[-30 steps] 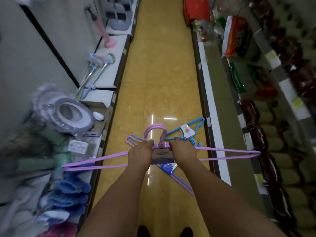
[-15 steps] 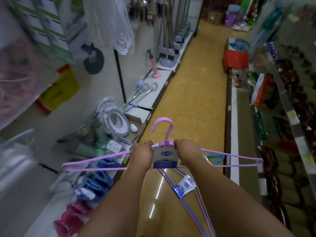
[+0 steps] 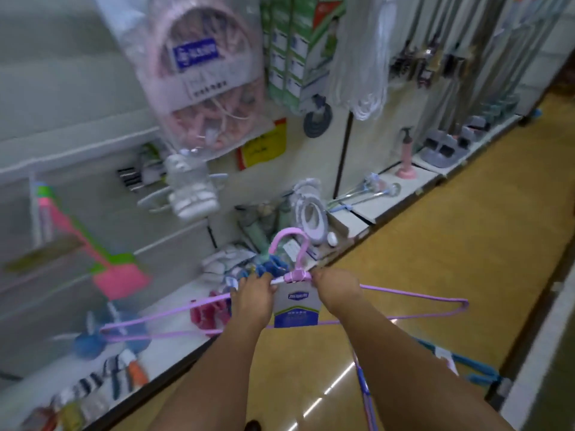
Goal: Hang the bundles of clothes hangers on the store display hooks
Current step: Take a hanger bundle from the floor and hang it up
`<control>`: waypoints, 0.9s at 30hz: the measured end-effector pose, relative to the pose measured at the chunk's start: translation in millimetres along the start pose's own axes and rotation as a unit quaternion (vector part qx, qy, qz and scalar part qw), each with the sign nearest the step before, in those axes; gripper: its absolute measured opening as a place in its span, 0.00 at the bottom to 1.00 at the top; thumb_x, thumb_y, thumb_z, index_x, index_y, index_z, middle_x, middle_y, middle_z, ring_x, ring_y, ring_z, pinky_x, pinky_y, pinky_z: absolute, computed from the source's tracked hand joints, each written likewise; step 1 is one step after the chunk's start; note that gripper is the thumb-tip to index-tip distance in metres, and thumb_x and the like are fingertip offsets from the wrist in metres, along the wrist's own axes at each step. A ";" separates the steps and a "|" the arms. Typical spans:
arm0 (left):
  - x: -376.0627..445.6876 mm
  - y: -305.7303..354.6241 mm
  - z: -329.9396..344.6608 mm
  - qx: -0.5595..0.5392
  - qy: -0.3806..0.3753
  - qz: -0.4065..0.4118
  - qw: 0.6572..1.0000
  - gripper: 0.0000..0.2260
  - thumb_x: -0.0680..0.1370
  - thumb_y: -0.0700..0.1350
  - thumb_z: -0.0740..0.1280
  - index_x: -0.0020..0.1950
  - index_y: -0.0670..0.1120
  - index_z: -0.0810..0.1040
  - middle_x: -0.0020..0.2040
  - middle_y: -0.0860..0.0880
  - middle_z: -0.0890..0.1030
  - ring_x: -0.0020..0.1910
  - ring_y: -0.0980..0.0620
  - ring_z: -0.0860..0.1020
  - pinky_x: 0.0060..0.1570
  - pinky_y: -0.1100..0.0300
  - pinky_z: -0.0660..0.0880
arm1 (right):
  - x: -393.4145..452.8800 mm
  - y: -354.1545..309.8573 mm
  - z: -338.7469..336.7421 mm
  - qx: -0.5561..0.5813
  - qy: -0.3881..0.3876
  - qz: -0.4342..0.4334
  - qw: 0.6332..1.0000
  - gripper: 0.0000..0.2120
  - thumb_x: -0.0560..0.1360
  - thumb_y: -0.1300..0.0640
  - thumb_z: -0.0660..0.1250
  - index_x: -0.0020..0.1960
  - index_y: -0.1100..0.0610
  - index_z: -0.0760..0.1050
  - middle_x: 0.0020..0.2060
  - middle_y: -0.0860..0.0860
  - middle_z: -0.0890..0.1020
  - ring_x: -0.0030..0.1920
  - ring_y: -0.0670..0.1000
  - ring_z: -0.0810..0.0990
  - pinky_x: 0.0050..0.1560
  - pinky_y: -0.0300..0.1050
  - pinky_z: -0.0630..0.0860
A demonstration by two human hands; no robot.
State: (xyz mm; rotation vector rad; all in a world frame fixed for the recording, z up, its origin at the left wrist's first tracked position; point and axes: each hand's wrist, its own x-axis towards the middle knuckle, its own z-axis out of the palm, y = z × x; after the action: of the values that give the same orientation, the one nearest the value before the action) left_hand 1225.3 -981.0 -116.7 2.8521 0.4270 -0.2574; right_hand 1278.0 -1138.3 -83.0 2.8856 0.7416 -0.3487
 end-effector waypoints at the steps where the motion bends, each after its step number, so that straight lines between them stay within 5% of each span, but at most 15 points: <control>1: -9.6 -12.1 -1.2 -0.009 0.002 -0.018 1.000 0.15 0.82 0.51 0.55 0.65 0.49 0.71 0.62 0.44 0.74 0.63 0.43 0.71 0.59 0.51 0.68 | 0.3 -13.4 -2.2 -0.008 -0.002 -0.020 1.000 0.14 0.81 0.62 0.54 0.64 0.56 0.70 0.59 0.55 0.78 0.59 0.57 0.78 0.52 0.48 0.75; 13: -102.6 -186.5 -27.6 -0.076 0.056 -0.172 0.981 0.14 0.83 0.49 0.54 0.66 0.48 0.71 0.58 0.43 0.75 0.59 0.43 0.71 0.54 0.52 0.69 | -3.2 -203.9 -40.8 -0.062 0.009 -0.180 0.982 0.14 0.79 0.63 0.56 0.62 0.57 0.71 0.58 0.56 0.79 0.59 0.58 0.78 0.53 0.50 0.73; 19: -159.4 -303.9 -52.2 -0.112 0.070 -0.224 0.966 0.17 0.83 0.51 0.55 0.71 0.54 0.69 0.65 0.44 0.74 0.63 0.43 0.71 0.58 0.50 0.71 | -14.9 -335.0 -57.2 -0.077 0.023 -0.249 0.965 0.13 0.81 0.60 0.55 0.63 0.56 0.70 0.58 0.56 0.79 0.58 0.57 0.78 0.53 0.48 0.73; 27: -235.4 -437.7 -71.8 -0.071 0.079 -0.295 0.949 0.15 0.83 0.50 0.53 0.69 0.52 0.69 0.62 0.44 0.73 0.62 0.44 0.70 0.60 0.50 0.69 | -37.1 -493.8 -59.0 -0.078 0.028 -0.326 0.942 0.13 0.83 0.57 0.53 0.62 0.56 0.71 0.56 0.55 0.80 0.56 0.57 0.79 0.51 0.48 0.73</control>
State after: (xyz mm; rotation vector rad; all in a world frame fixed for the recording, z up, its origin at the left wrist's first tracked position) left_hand 878.7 -618.4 -92.9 2.5399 1.2760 -0.0945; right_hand 1015.7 -715.1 -55.6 2.4304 1.6464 -0.2560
